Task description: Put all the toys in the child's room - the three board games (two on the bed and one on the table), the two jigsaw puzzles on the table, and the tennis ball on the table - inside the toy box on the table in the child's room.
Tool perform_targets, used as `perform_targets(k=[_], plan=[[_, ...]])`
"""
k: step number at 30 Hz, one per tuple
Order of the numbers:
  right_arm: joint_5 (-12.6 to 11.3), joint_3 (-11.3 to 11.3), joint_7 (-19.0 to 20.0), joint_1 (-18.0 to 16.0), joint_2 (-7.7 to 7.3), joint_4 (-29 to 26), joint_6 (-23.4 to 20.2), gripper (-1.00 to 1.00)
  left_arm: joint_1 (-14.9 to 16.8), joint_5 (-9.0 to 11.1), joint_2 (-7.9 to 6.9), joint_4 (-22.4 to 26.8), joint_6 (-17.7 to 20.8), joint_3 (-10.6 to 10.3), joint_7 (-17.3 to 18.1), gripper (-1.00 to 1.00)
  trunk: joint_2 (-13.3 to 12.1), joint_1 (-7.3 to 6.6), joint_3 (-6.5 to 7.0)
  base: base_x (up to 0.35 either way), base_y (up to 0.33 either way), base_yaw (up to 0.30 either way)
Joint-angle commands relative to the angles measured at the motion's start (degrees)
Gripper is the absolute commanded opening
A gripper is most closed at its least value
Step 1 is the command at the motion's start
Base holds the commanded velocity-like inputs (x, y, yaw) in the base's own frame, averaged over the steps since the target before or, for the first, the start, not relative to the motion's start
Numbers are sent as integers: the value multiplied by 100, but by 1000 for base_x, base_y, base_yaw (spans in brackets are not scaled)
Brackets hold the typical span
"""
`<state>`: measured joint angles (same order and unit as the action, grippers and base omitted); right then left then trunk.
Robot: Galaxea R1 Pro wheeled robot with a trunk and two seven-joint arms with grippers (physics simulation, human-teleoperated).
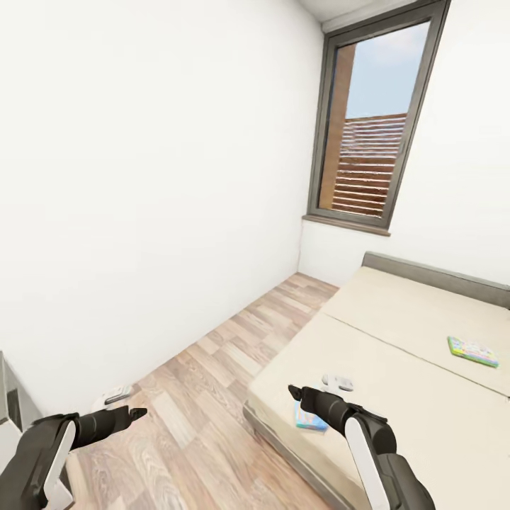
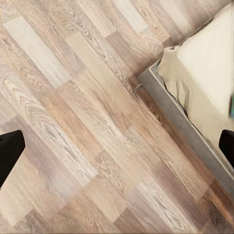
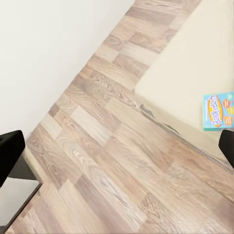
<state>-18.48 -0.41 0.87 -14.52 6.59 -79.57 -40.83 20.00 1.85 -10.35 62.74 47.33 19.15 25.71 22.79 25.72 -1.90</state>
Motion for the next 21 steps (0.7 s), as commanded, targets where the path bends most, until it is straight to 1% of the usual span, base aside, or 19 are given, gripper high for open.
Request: perform_targets(k=[1, 11, 21], plan=[[-1, -5, 9, -6, 3, -5, -28, 100, 4, 18, 0, 4, 40, 10, 13, 100, 13, 6, -14, 236, 136, -284], [-275, 4, 9, 19, -13, -376, -38, 100, 4, 19, -5, 6, 40, 10, 15, 100, 13, 6, -14, 236, 134, -285], [-447, -2, 9, 20, -41, -447, -47, 100, 4, 18, -15, 9, 40, 10, 20, 100, 13, 6, -14, 236, 133, -285]])
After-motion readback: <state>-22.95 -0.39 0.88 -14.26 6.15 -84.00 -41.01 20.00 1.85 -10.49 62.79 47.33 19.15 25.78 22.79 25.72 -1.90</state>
